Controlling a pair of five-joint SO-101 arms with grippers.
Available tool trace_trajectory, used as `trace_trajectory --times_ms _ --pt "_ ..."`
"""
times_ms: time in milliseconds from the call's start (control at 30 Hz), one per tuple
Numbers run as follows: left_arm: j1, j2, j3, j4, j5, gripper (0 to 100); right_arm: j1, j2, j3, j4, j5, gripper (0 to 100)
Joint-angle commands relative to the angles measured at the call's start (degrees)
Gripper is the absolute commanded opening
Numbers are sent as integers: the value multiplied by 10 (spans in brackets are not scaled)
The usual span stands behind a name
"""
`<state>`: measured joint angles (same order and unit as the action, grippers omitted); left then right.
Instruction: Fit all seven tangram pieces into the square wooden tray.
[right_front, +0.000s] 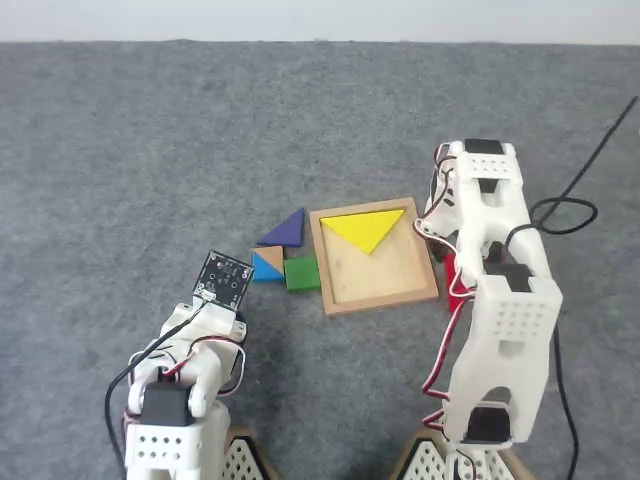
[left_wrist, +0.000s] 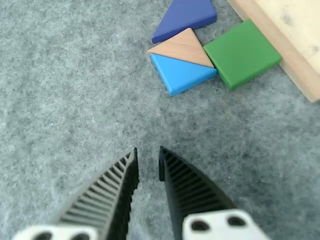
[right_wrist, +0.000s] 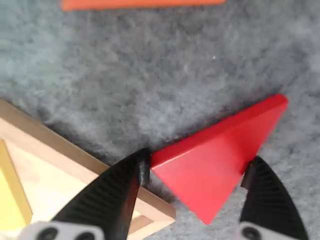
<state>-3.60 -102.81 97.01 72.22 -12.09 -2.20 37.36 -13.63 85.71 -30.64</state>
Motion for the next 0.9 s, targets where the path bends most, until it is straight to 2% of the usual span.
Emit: trace_trajectory --times_ms 0,367,500,867 --pt "3 -13 -6 4 3 65 6 10 -6 -22 -6 223" --pt "3 -13 -6 4 3 65 7 -49 -3 -10 -3 185" --pt "3 -13 -6 4 3 65 5 -86 -3 -2 51 147" --pt "3 -13 -6 4 3 65 6 -131 -2 12 77 145"
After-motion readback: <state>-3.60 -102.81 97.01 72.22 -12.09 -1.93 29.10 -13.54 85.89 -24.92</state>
